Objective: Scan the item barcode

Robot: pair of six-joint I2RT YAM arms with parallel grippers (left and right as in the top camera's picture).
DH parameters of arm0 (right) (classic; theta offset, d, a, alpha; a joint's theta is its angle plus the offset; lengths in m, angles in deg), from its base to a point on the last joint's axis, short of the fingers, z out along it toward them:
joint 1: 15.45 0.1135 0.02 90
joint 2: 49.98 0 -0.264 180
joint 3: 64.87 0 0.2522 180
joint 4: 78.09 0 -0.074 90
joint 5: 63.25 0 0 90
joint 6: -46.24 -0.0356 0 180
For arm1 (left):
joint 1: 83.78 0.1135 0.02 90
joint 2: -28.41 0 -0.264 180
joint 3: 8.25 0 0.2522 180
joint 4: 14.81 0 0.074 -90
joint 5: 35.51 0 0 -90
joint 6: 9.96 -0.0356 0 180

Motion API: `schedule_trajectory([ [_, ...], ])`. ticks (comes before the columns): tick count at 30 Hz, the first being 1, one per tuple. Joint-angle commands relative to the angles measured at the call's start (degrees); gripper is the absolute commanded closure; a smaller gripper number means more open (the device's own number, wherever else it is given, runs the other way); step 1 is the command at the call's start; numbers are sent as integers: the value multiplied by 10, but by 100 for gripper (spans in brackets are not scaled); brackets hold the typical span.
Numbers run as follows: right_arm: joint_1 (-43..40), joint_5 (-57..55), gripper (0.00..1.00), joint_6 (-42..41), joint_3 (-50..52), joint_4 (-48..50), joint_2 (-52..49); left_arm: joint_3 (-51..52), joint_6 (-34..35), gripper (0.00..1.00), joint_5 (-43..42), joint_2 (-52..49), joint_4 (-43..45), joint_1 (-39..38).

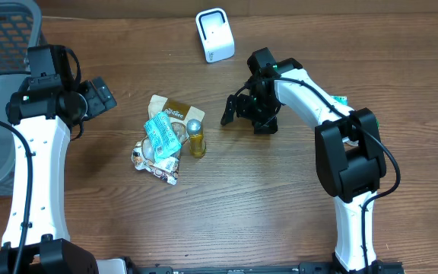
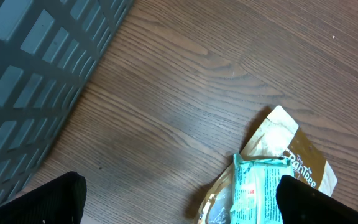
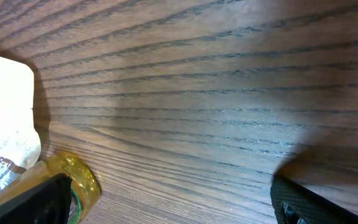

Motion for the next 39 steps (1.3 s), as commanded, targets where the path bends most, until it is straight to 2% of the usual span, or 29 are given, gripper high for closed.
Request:
schedule_trajectory([
  [1, -13, -89, 0, 13, 28, 12, -56, -4, -7, 0, 1, 3, 1, 1],
  [17, -13, -79, 0, 23, 28, 51, -56, -4, -7, 0, 1, 3, 1, 1],
  [18, -17, -76, 4, 29, 18, 49, -55, -4, -7, 0, 1, 3, 1, 1],
  [19, -19, -77, 11, 29, 5, 37, -54, -4, -7, 1, 1, 3, 1, 1],
  [20, -22, -77, 12, 32, -8, 25, -52, -4, -7, 0, 1, 3, 1, 1],
  [26, -25, -162, 11, 63, -127, -81, 19, -4, -7, 0, 1, 3, 1, 1],
  [32, 15, -175, 11, 62, -193, -115, 111, -4, -7, 0, 2, 3, 1, 1],
  [36, 71, -176, 6, 38, -193, -115, 124, -4, -7, 0, 1, 3, 1, 1],
  [39, 112, -229, 4, 12, -193, -111, 123, -4, -7, 0, 1, 3, 1, 1],
])
